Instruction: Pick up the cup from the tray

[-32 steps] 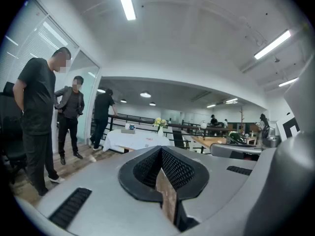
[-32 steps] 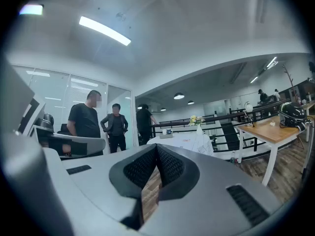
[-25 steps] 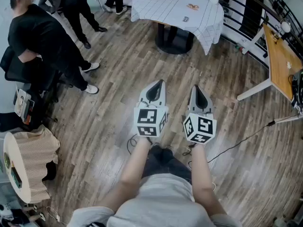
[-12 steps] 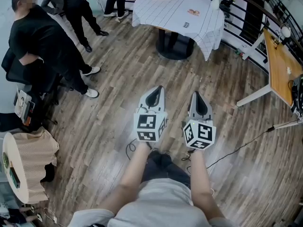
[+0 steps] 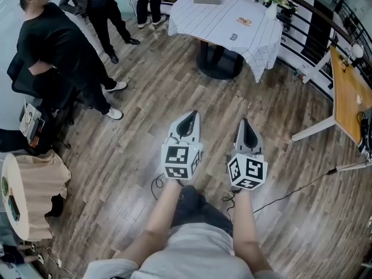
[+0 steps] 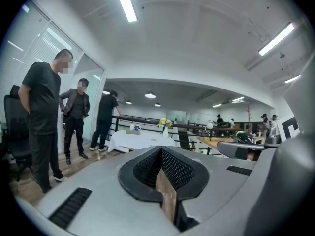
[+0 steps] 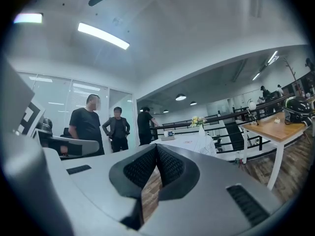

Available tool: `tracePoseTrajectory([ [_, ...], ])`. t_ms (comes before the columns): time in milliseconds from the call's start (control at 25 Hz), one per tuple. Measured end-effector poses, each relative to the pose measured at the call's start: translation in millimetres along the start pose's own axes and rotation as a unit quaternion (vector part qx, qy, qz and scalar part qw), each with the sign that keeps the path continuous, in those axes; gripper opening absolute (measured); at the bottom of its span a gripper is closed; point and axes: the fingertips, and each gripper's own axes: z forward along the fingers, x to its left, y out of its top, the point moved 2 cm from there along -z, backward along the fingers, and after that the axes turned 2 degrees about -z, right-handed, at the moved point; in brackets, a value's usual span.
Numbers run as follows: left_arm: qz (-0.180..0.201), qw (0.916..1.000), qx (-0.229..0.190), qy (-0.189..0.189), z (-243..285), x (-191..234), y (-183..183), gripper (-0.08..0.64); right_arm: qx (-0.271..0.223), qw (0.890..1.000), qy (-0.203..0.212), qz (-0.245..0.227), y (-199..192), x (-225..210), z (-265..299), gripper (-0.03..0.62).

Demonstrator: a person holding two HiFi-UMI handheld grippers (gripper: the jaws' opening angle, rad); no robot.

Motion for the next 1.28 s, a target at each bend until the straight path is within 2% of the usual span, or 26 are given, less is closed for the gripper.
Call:
tracePoseTrajectory([
  [280, -0.001, 0.9999, -0.005, 0.013, 19.1, 7.3, 4.2, 0.008, 0.003, 1.0, 0.007, 0.01, -5.2, -11.9, 19.6, 0.008],
  [520, 0.001, 0.9999, -0.006, 0.009, 58.0, 20.0, 6.6, 0.008, 0.002, 1.0, 0.006, 0.014, -7.4, -20.4, 55.2, 0.008],
  [720, -0.003, 1.0, -0.003, -0.002, 107.8, 35.9, 13.0, 0.008, 0.006, 1.0, -0.002, 0.014, -7.1, -29.6, 104.8, 0.008],
  [1280, -0.002, 0.9998, 0.005, -0.021, 253.9, 117.7, 48.1, 0.008, 0.009, 1.0, -0.007, 0.005, 9.8, -31.4, 271.5, 0.008],
])
